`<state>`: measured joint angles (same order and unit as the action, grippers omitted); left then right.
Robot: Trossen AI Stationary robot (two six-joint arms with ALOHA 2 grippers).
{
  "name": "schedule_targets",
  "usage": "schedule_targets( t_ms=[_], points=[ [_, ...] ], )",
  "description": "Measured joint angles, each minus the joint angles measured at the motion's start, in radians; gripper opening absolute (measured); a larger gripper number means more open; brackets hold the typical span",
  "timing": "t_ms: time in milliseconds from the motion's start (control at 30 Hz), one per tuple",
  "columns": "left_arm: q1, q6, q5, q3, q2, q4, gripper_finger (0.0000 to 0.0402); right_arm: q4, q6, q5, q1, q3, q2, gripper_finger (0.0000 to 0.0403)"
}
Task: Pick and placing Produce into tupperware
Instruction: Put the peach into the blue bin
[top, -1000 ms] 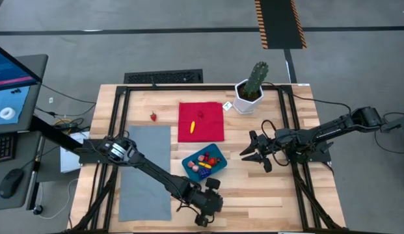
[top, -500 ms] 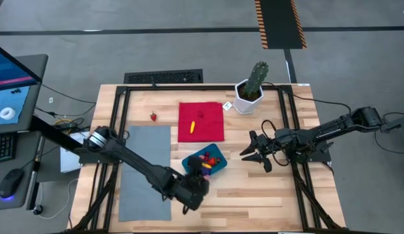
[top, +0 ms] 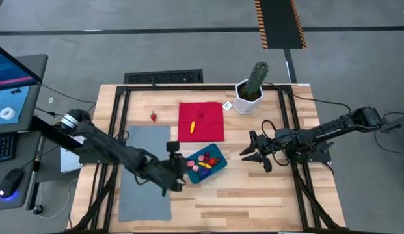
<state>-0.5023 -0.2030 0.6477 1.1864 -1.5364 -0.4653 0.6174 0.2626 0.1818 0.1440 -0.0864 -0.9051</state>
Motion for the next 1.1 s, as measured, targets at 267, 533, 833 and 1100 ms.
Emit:
schedule_targets(
  t_ms=[267,533,833,1100],
  points=[
    [0.130,-0.051,-0.403,-0.449,0.244,0.650,0.0097,0.004,-0.005,0.000,0.000,0.000,0.000,0.0131],
    [0.321,-0.144,-0.636,-0.676,0.316,0.942,0.0096,0.011,-0.006,0.000,0.000,0.000,0.000,0.0131],
    [0.433,-0.244,-0.645,-0.676,0.283,0.886,0.0096,0.004,-0.009,0.000,0.000,0.000,0.000,0.0131],
    [0.425,-0.330,-0.698,-0.623,0.158,0.881,0.0096,0.005,-0.009,-0.004,0.000,0.000,0.000,0.0131]
  ],
)
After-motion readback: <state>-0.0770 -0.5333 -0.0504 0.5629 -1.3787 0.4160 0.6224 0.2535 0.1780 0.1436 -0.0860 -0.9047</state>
